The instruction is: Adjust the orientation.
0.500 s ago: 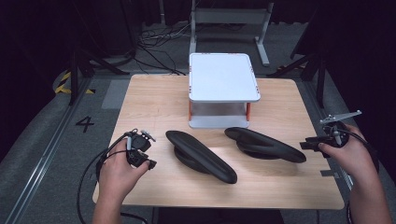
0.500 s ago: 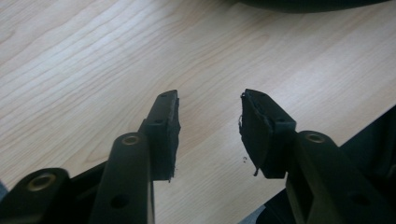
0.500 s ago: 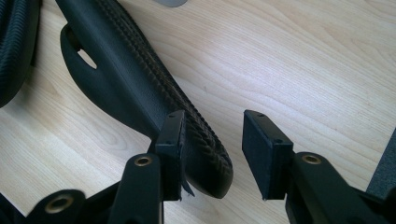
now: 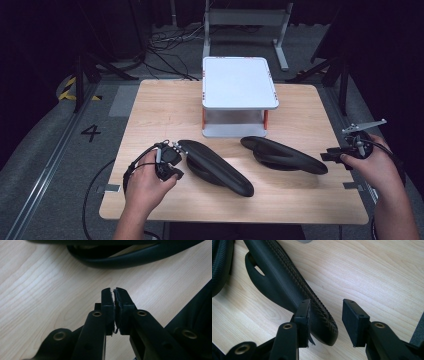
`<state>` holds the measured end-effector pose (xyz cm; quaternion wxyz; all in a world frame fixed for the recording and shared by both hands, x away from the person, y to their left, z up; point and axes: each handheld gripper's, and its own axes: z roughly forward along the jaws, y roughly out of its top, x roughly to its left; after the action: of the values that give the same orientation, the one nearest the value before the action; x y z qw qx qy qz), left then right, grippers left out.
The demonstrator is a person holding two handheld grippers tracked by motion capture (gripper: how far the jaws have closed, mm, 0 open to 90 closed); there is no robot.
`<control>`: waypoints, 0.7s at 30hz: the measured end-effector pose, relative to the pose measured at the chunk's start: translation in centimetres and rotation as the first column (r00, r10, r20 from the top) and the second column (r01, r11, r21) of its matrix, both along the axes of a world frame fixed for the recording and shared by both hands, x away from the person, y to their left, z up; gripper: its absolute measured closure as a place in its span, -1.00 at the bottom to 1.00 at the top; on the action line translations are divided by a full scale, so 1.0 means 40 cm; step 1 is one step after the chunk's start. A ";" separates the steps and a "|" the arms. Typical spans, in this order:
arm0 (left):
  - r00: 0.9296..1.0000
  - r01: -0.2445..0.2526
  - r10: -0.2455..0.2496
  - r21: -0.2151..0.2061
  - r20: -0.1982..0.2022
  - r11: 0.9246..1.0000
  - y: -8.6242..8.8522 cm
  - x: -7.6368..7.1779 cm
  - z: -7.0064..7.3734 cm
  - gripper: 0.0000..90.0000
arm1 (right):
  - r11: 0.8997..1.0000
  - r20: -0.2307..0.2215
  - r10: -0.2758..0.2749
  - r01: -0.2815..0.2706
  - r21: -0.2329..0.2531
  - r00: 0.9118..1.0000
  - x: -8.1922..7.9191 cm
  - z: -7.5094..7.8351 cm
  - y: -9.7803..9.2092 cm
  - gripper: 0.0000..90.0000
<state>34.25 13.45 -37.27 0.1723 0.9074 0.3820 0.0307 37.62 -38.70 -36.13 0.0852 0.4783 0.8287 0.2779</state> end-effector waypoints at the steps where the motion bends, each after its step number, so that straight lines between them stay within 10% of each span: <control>1: 1.000 0.003 -0.003 0.002 0.007 1.000 -0.007 0.002 -0.001 0.92 | 1.000 0.001 -0.003 0.003 -0.001 1.000 -0.002 0.000 -0.001 0.33; 21: 0.998 0.061 -0.061 0.016 -0.020 0.998 -0.116 0.060 -0.038 0.96 | 0.999 0.017 -0.054 0.054 -0.002 0.998 -0.039 -0.002 -0.033 0.29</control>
<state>36.65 8.81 -38.81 0.1622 0.9203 0.3555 0.0198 36.08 -40.03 -36.22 0.1002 0.4978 0.8152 0.2784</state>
